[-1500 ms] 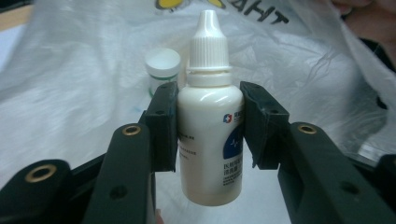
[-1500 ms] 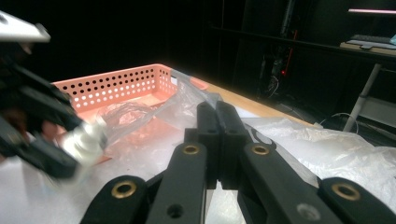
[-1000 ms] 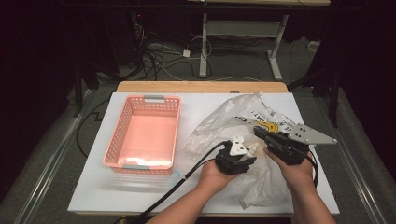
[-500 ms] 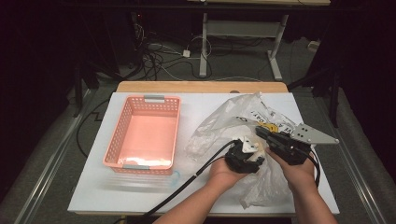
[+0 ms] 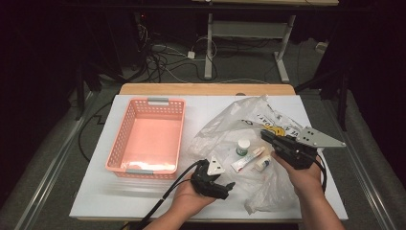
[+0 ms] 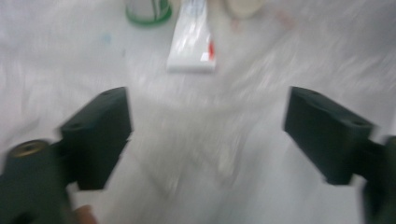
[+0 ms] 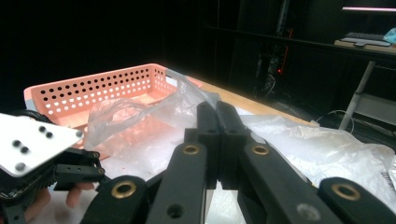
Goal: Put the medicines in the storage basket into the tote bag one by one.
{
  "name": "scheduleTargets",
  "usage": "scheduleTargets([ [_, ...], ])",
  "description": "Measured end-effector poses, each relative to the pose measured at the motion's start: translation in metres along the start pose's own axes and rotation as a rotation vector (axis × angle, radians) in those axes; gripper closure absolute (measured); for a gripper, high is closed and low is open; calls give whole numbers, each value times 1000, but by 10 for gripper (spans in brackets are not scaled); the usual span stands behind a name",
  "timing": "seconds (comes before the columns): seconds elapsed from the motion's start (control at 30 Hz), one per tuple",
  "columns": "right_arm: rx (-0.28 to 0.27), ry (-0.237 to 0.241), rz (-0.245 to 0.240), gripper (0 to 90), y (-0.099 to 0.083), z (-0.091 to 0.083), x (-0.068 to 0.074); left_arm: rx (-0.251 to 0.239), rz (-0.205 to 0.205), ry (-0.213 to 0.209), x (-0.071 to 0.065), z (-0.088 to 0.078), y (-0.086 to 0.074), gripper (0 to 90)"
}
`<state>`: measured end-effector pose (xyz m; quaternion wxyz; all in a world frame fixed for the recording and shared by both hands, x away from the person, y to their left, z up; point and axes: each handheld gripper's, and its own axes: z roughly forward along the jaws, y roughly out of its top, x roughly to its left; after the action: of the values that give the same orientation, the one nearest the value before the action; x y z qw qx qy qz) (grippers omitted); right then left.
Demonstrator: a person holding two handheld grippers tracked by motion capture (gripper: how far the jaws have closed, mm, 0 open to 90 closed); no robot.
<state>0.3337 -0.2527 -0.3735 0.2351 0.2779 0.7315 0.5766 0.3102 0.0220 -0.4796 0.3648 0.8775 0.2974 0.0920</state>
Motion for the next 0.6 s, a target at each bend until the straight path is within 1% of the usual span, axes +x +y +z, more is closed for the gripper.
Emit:
scheduleTargets([
  [0.03, 0, 4, -4, 900, 0, 1, 0, 27, -10, 13, 2, 2, -3, 0],
  [0.07, 0, 4, -1, 900, 0, 1, 1, 46, -18, 15, 4, 4, -6, 0],
  [0.13, 1, 7, -4, 900, 0, 2, 1, 65, -29, 13, 5, 7, -4, 0],
  [0.17, 2, 7, -2, 900, 0, 2, 1, 84, -33, 7, 6, 11, -1, 0],
  [0.23, 5, 10, 1, 900, 0, 4, 0, 87, -34, 10, 5, 13, 1, 0],
  [0.27, 4, 11, 3, 900, -1, 5, 0, 79, -37, 12, 6, 13, 2, 18],
  [0.3, 8, 10, 10, 900, -1, 6, 0, 70, -38, 12, 6, 12, 1, 69],
  [0.33, 2, 12, 3, 900, -1, 7, 0, 50, -47, 19, 6, 11, 0, 131],
  [0.37, 9, 14, 12, 900, -1, 7, 0, 36, -47, 25, 6, 10, -1, 209],
  [0.4, 10, 16, 11, 900, -2, 8, 0, 22, -28, 17, 4, 9, -2, 289],
  [0.43, 11, 14, 15, 900, -2, 8, 0, 14, -6, -8, 3, 9, -2, 382],
  [0.47, 10, 13, 16, 900, -2, 9, 0, 7, 17, -23, 1, 8, -2, 509],
  [0.5, 11, 11, 15, 900, -2, 9, -1, 2, 29, -35, 0, 9, -2, 599],
  [0.53, 12, 9, 13, 900, -3, 10, -1, 2, 28, -45, 0, 9, -2, 665],
  [0.57, 15, 9, 18, 900, -3, 10, -1, 1, 12, -49, 2, 9, -2, 711],
  [0.6, 17, 8, 14, 900, -3, 10, -1, 0, -8, -52, 4, 9, -2, 788],
])
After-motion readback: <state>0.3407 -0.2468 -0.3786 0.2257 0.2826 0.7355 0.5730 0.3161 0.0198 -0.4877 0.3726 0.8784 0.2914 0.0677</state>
